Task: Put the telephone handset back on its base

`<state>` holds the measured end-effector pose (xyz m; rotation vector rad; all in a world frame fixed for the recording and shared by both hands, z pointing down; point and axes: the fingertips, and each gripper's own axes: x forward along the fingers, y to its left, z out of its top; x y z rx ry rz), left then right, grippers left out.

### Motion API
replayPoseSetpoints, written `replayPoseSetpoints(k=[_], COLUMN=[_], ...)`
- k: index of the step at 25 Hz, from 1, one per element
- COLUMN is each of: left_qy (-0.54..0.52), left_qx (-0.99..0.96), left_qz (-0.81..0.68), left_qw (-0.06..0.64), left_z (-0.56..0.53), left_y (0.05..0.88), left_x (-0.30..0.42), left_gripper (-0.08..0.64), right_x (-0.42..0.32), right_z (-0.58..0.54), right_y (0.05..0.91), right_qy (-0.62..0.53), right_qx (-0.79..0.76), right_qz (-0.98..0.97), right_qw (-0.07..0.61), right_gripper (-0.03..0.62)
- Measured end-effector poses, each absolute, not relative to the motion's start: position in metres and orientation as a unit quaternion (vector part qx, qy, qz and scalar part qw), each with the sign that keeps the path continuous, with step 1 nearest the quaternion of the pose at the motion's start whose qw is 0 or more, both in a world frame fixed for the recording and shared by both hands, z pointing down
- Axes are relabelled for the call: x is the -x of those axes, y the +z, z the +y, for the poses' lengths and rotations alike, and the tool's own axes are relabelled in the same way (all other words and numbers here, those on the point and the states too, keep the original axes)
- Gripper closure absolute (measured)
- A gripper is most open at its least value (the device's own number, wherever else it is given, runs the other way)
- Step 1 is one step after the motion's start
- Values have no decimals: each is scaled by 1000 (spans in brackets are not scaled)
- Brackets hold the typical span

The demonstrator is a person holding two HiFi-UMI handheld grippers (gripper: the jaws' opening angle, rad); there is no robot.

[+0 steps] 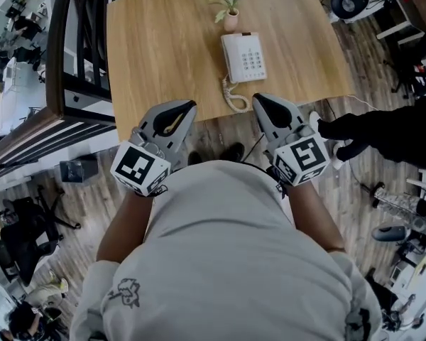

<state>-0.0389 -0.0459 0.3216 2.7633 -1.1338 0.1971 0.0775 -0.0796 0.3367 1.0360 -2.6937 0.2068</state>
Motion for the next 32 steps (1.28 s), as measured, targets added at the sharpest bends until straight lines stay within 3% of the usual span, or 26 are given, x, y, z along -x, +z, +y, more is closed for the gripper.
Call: replayPoseSetpoints(k=[14,32], left_qy=[58,58], left_qx=[-935,-930], left_qz=[-340,-357], left_qw=[79,73], left_z=[1,51], left_y=[335,323], left_x=[92,-23], left_gripper=[554,554], right_x=[-48,-142], right_z=[-26,35], right_y=[338,328], right_qy=[74,50], right_qx=[-404,-360], right_qz=[-903,-924], right_qw=[130,120], right_gripper=[586,586])
